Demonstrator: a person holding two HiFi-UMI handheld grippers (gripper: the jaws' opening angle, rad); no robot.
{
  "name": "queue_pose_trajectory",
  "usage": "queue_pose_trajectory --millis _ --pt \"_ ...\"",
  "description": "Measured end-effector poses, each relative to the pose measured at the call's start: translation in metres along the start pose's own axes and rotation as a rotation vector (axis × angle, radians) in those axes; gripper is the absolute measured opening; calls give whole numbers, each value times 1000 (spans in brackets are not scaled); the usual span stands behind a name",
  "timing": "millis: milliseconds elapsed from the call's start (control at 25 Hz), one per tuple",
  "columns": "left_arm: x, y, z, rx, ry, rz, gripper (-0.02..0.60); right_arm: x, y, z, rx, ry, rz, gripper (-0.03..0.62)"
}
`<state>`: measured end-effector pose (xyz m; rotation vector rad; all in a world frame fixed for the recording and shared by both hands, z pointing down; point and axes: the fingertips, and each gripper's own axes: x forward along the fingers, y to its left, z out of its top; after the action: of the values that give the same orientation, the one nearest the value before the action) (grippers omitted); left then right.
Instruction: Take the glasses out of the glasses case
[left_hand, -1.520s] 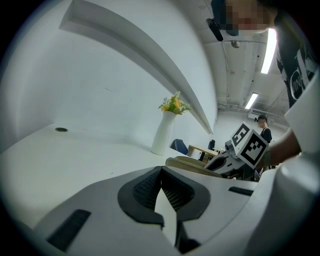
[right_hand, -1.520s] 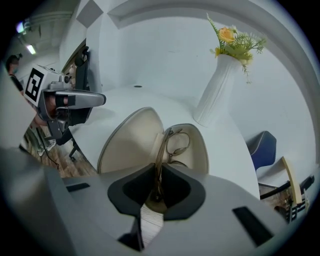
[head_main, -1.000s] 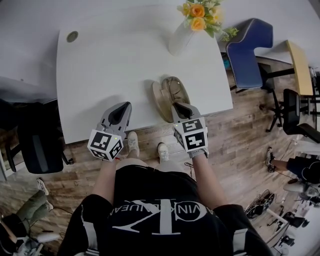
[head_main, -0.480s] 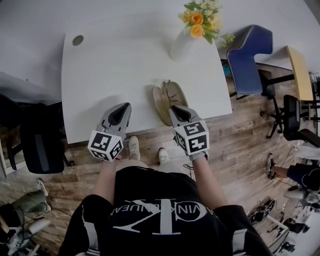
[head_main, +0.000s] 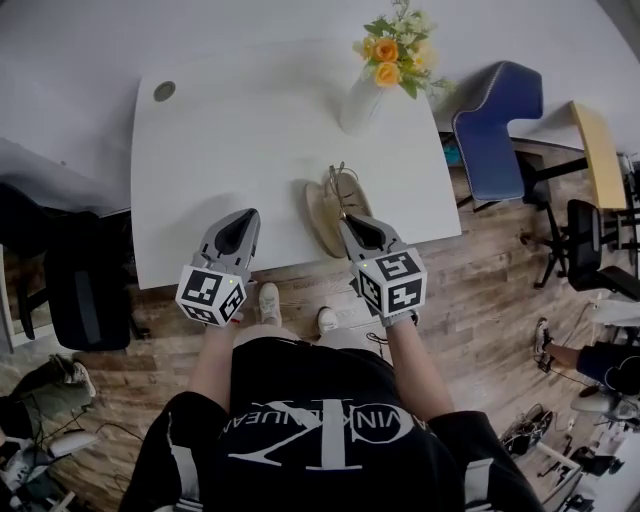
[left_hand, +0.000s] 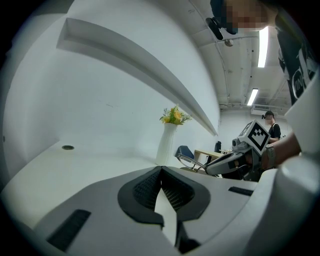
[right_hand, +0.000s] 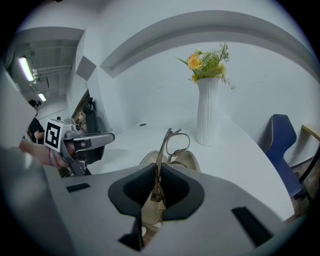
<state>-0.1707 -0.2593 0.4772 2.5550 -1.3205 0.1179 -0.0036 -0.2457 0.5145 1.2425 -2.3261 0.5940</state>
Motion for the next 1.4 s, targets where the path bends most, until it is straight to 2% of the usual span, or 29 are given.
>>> queue_pose_trajectory --millis 360,1400 --pt "-5 -6 10 13 -24 17 15 -16 2 15 -22 -95 18 44" --pt "-19 -4 48 60 -101 76 15 -47 -14 50 -20 -249 -9 44"
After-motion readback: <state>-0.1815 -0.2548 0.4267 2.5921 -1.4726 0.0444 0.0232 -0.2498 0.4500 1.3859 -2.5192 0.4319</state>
